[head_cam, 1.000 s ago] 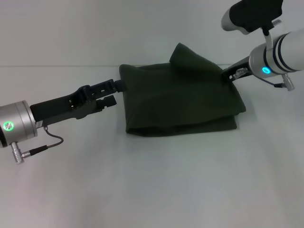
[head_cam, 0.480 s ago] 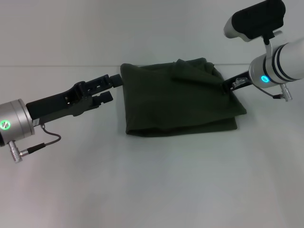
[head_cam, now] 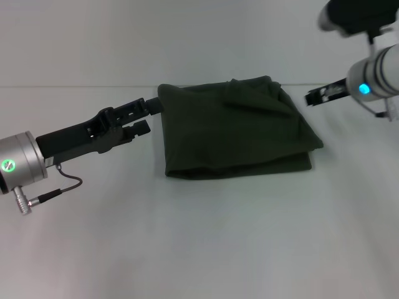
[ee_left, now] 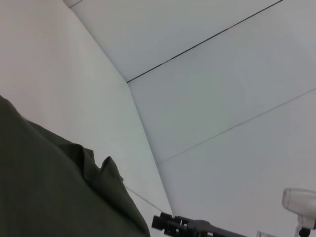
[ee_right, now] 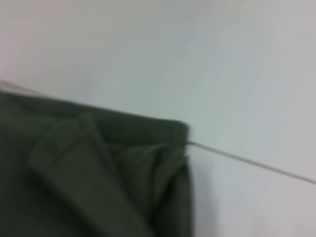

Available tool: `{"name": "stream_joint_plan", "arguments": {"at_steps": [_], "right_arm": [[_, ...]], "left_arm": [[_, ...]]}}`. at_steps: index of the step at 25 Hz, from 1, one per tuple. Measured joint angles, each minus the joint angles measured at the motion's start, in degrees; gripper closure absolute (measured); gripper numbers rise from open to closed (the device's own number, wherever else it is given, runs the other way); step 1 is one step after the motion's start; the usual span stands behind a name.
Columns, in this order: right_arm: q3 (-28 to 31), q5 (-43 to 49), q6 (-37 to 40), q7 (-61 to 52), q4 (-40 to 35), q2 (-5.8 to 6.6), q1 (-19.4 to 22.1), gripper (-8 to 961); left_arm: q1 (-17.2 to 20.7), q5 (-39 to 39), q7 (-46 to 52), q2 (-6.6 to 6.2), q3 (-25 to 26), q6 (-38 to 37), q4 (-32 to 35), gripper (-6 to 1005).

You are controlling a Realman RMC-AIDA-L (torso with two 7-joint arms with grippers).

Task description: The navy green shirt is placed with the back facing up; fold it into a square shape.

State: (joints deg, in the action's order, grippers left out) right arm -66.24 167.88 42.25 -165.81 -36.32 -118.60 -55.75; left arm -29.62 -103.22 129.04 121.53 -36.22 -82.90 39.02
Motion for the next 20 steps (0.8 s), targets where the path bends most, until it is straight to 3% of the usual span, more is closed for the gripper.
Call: {"name": "stream_joint_plan", "arguments": {"at_steps": [2,6,8,13,17,20], "right_arm": [[2.4,-0.4,-0.1,-1.0,-0.1,1.25,0.2,536],[7.0,-4.4,4.4,1.8,-4.1,2.26,0.1,531],[6.9,-6.3,6.4,4.2,-5.5,1.95,-0.5,528],[6.2,-7.2,5.9,8.8,-3.5,-0.19,-3.3,532],[4.5,-7.2,1.9,10.2,0.0,-1.05,-5.2,534],[0.0,-7.2,-3.3,10.4,6.0,-1.25,-7.4,535]], "left_arm": [[0.0,0.1,0.0,0.02,0.0,-0.2,0.0,127],[0.3,1.1,0.0,-0.03,0.0,-0.3,0.1,126],[0.7,2.1,0.0,-0.24,0.1,-0.3,0.1,126],[1.2,3.9,0.0,-0.52,0.2,-0.3,-0.1,126],[1.2,4.4,0.0,-0.55,0.2,0.0,-0.1,127],[0.8,4.5,0.0,-0.54,0.2,0.1,-0.1,127]]}}
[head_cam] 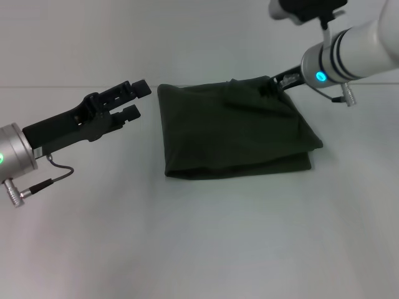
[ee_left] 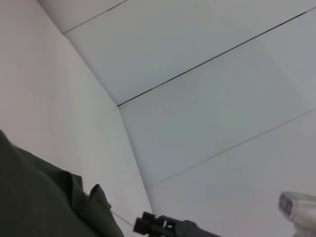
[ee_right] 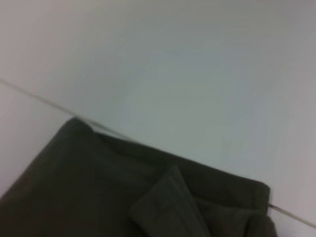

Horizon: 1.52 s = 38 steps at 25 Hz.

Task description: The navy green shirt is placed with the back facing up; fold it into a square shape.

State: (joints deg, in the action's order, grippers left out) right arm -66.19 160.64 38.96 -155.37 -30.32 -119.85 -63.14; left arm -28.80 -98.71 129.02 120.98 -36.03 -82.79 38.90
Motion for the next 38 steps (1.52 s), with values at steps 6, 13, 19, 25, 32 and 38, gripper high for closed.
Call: {"name": "stream_joint_plan", "arguments": {"at_steps": [6,13,19,25,32,38], "right_arm": [[-1.0,0.1,-3.1,0.0,4.0,-0.07,-1.1,537],[-1.2,0.4,-3.8,0.2,5.9,-0.07,-0.8,539],[-1.3,0.3,-3.6,0.6,6.1,-0.11,-0.7,540],[-1.7,1.0,-6.5,1.0,8.6,-0.17,-0.8,541],[-1.8,5.3,-12.9,-6.2,9.7,0.22,0.0,543],[-0.2,7.3,-9.8,-13.6,7.4,3.63,2.4,544]], "left_arm": [[-0.3,0.8,0.0,0.12,0.0,0.4,0.0,127],[-0.6,1.0,0.0,0.43,0.0,1.6,0.0,127],[-0.9,1.0,0.0,0.59,0.0,1.9,0.0,127],[-1.2,1.0,0.0,1.14,0.0,2.3,0.0,126],[-1.4,1.0,0.0,1.49,0.0,2.5,0.0,126],[-1.9,1.0,0.1,1.54,0.0,2.7,0.0,126]]}}
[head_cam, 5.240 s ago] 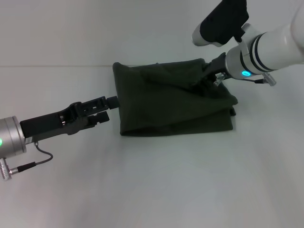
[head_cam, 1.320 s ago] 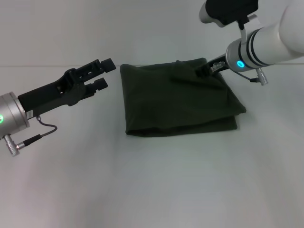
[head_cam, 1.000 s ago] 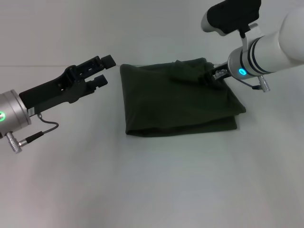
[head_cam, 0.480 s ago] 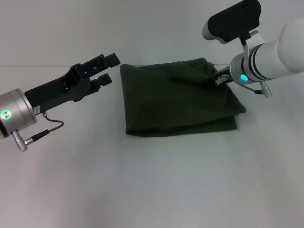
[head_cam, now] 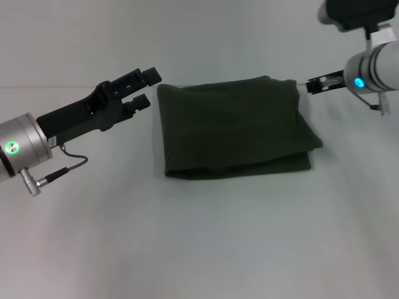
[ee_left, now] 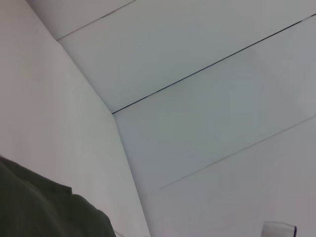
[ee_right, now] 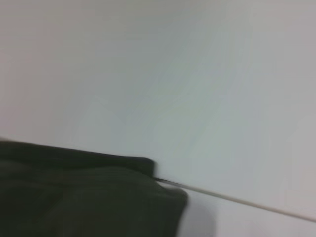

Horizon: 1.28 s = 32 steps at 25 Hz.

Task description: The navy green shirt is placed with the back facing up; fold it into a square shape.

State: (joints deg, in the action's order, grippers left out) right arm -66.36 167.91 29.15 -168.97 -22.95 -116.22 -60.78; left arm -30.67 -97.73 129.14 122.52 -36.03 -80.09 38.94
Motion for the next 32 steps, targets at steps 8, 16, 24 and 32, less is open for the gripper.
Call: {"name": "stream_joint_plan", "arguments": {"at_steps": [8,16,24,32], "right_arm": [[1.0,-0.5,9.7,0.4,-12.4,-0.98,5.2,540],[10.4,-11.7,35.6,9.2,-21.0,1.07,7.7,544],[12.8,-15.1,33.7,12.2,-15.2,1.53,7.2,540],[12.7,-9.1,46.1,10.6,-16.9,1.74,6.6,536]], "left_arm": [[-0.4,0.0,-0.1,-0.45,0.0,0.2,-0.3,128],[0.2,0.0,-0.5,-0.67,0.0,0.2,-0.4,129],[-0.2,0.0,-1.0,-0.70,-0.1,0.2,-0.4,131],[0.0,0.1,-1.1,-0.71,-0.1,-0.2,-0.3,130]]}}
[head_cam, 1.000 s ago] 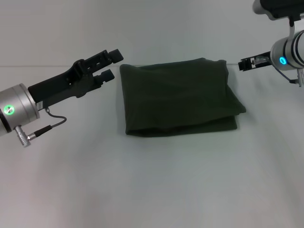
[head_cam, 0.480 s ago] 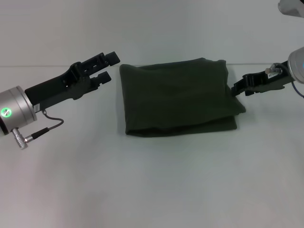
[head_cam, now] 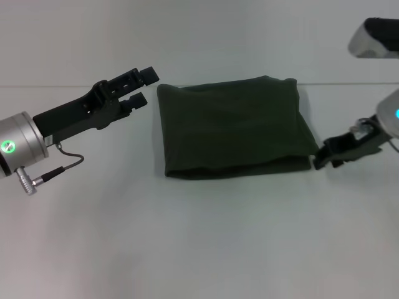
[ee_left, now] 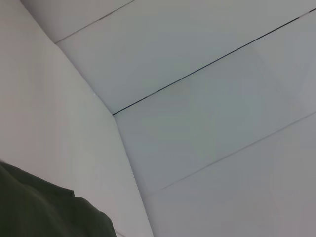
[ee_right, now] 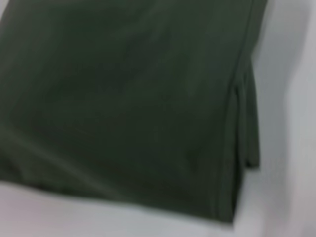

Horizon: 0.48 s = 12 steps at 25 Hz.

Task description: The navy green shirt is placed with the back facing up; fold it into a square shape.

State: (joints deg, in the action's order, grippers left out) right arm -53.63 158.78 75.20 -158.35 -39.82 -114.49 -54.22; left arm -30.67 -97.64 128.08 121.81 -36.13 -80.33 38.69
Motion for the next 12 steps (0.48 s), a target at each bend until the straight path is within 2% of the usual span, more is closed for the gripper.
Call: {"name": "stream_joint_plan", "arguments": {"at_steps": [3,5,6,7,8,9,12], "right_arm": [[2.4,-2.2,8.2,-0.4,-10.3,0.10,4.2,535],[5.9,-7.1,12.2,0.4,-17.7,-0.30,7.9,534],[7.9,-11.3,13.9,1.3,-20.2,-0.35,9.9,534],[11.6,-20.4,15.9,3.6,-22.2,0.01,13.3,533],[13.9,-25.5,16.3,5.6,-21.6,0.39,14.8,533],[13.9,-25.5,16.3,5.6,-21.6,0.39,14.8,532],[20.7,-42.3,17.7,13.5,-14.1,1.60,19.8,531]], "left_arm": [[0.2,0.2,0.0,0.00,-0.2,-0.3,-0.1,129],[0.2,-0.1,0.5,-0.21,-1.0,-0.5,-0.2,129],[0.2,-0.3,1.1,-0.49,-1.8,-0.6,-0.2,130],[0.2,-0.3,1.8,-0.82,-2.8,-0.8,-0.3,132],[0.2,-0.3,3.2,-1.42,-4.4,-1.0,-0.4,133],[0.3,-0.3,4.8,-1.97,-6.2,-1.1,-0.6,135],[0.5,-1.9,10.1,-3.48,-10.5,-1.3,-1.2,139]]}}
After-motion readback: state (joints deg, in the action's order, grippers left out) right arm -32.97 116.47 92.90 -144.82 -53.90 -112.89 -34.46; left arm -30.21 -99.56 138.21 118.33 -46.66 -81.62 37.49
